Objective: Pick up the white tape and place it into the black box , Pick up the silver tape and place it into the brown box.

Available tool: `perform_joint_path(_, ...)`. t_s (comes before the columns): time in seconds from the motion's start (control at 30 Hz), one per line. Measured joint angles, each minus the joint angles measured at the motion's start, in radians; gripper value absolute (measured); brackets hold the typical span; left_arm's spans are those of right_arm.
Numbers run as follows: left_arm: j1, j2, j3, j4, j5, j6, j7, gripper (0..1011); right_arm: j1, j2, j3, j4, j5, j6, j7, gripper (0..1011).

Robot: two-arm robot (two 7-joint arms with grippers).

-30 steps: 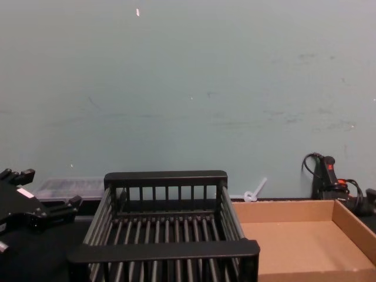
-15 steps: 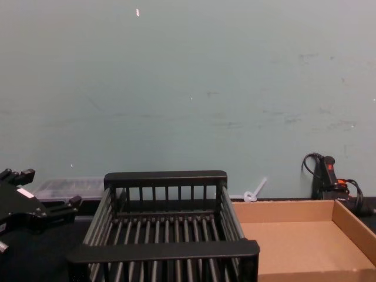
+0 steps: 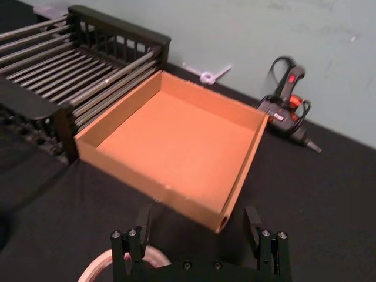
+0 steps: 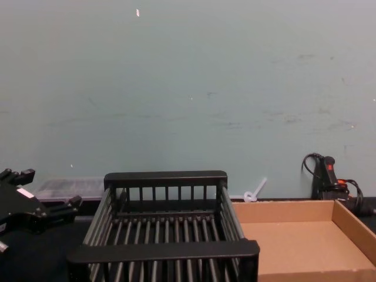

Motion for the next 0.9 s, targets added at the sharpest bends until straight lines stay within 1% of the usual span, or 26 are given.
perform_joint_path(0.27,0.000,0.000,0.000,0.000,0.000,0.000,0.000,1001,-0.044,0.012,0.032,-0.023,0.029,0.050,0.044,1002)
perform_joint_path(0.5,0.000,0.000,0.000,0.000,0.000,0.000,0.000,1002,-0.071,0.019,0.053,-0.037,0.040,0.088,0.072,1002)
perform_joint_path(0.7,0.000,0.000,0.000,0.000,0.000,0.000,0.000,1001,-0.081,0.014,0.061,-0.029,0.042,0.108,0.089,1002)
perform_joint_path(0.9,0.000,0.000,0.000,0.000,0.000,0.000,0.000,1001,-0.078,0.006,0.055,-0.011,0.033,0.120,0.105,1002)
